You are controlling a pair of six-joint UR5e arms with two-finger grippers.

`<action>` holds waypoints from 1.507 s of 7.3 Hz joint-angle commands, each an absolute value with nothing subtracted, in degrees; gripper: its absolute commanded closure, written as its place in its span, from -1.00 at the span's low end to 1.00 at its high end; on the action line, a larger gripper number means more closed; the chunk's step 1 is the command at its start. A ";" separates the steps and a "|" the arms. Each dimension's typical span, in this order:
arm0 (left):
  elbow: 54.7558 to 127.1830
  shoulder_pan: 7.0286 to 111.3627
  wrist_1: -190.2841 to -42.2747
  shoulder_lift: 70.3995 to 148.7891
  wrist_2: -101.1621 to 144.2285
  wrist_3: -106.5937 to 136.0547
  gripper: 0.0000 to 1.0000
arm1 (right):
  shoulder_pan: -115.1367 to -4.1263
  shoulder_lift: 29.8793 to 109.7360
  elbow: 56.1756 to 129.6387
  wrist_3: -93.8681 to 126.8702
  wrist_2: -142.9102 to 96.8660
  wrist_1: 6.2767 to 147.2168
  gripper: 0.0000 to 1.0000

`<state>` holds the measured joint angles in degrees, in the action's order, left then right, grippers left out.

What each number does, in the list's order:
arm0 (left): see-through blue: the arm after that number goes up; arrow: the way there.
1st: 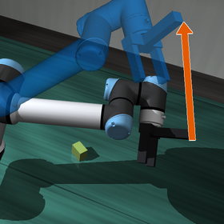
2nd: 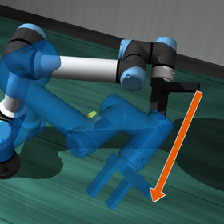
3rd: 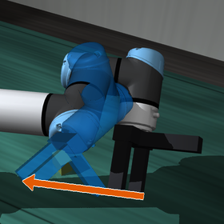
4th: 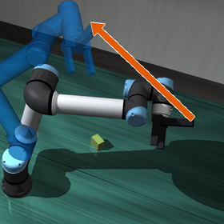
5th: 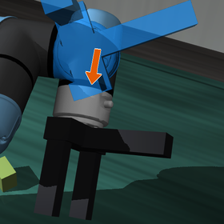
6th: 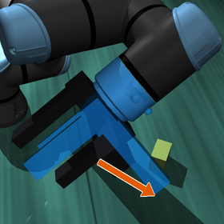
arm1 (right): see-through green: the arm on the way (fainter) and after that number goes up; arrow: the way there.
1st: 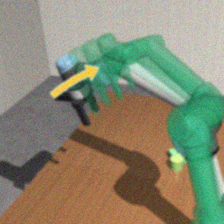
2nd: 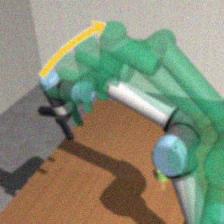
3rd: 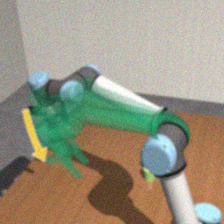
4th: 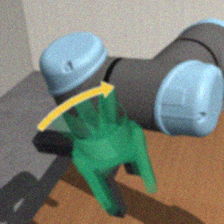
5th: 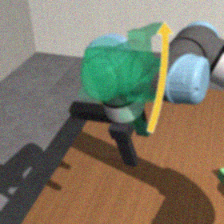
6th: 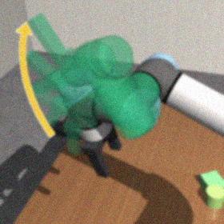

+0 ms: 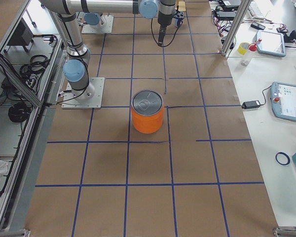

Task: Flip cup
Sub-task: 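Open the left gripper and raise it away from the cup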

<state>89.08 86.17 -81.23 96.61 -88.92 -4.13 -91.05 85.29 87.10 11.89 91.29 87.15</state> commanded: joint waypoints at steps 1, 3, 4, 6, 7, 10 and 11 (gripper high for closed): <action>89.12 86.48 -88.92 90.64 -86.58 -4.57 -1.00 | -91.05 85.25 87.10 11.69 91.32 87.10 -1.00; 90.17 89.63 -89.91 91.49 -86.31 -3.69 -1.00 | -91.14 85.25 87.10 11.51 91.32 87.10 -1.00; 90.44 89.82 -89.48 91.76 -86.48 -3.52 -1.00 | -91.14 85.25 87.10 11.34 91.32 87.10 -1.00; 90.87 89.82 -86.51 91.49 -87.53 -3.16 -1.00 | -91.41 85.25 87.10 11.34 91.32 87.19 -1.00; 90.70 89.82 -85.79 91.06 -91.54 -2.38 -1.00 | -91.41 85.25 87.10 11.42 91.32 87.19 -1.00; 90.70 89.91 -84.74 91.49 -92.29 0.95 -1.00 | -91.41 85.17 87.10 11.08 91.41 87.45 -1.00; 90.79 90.00 -84.38 91.76 -92.20 0.97 -1.00 | -91.41 85.17 87.10 6.29 91.41 88.15 -1.00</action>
<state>90.76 89.93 -85.06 91.46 -92.27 0.27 -91.40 85.18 87.10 10.19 91.38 87.52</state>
